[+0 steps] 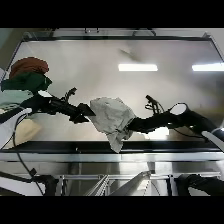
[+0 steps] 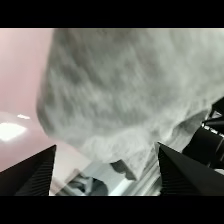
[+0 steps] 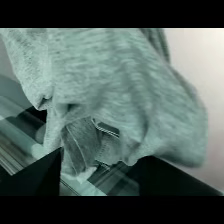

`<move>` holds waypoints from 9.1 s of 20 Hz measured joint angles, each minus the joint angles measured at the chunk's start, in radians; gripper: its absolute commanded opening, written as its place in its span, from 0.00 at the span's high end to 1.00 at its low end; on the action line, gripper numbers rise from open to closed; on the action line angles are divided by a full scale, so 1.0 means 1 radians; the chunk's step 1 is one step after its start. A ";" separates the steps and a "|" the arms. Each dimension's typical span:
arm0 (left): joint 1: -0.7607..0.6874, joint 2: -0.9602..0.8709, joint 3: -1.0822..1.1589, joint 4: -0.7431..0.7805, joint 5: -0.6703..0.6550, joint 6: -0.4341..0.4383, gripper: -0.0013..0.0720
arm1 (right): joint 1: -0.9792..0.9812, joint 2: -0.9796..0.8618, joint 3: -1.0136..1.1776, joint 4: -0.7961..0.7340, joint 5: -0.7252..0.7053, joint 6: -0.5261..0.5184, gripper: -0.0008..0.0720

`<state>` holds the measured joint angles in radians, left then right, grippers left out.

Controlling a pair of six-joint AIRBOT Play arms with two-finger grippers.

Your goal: Fold the shirts.

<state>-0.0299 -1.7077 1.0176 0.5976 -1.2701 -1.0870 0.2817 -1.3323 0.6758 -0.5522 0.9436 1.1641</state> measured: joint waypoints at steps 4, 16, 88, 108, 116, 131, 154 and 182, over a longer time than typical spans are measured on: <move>-0.041 -0.112 0.116 0.005 0.007 0.004 0.99 | 0.032 -0.048 0.000 0.154 -0.015 -0.124 0.96; -0.093 0.165 0.417 -0.050 -0.286 -0.041 0.95 | -0.151 0.234 0.208 0.236 0.219 -0.242 0.96; -0.037 0.465 -0.085 -0.333 -0.256 0.050 0.95 | -0.608 0.133 0.232 0.095 0.369 -0.192 0.96; 0.410 0.795 0.596 -0.409 -0.387 -0.137 0.95 | -0.851 0.803 0.508 0.384 0.208 -0.222 0.96; 0.045 0.282 0.436 0.026 -0.124 -0.136 0.43 | -0.744 0.425 0.199 0.267 0.143 -0.241 0.92; 0.184 -0.050 0.424 0.233 -0.246 -0.161 0.17 | -0.922 0.105 0.097 -0.175 0.203 -0.109 0.48; 0.011 -0.249 0.397 0.201 -0.225 -0.009 0.94 | -0.940 0.411 -0.308 -0.583 0.252 0.330 0.30; 0.507 0.732 0.458 -0.756 -0.406 0.073 0.94 | -0.940 0.746 0.567 0.563 0.233 -0.242 0.96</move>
<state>0.4774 -0.9756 1.4757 -0.1589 -1.6764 -1.0138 -0.6586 -0.5861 1.2430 0.0109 1.1767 0.9218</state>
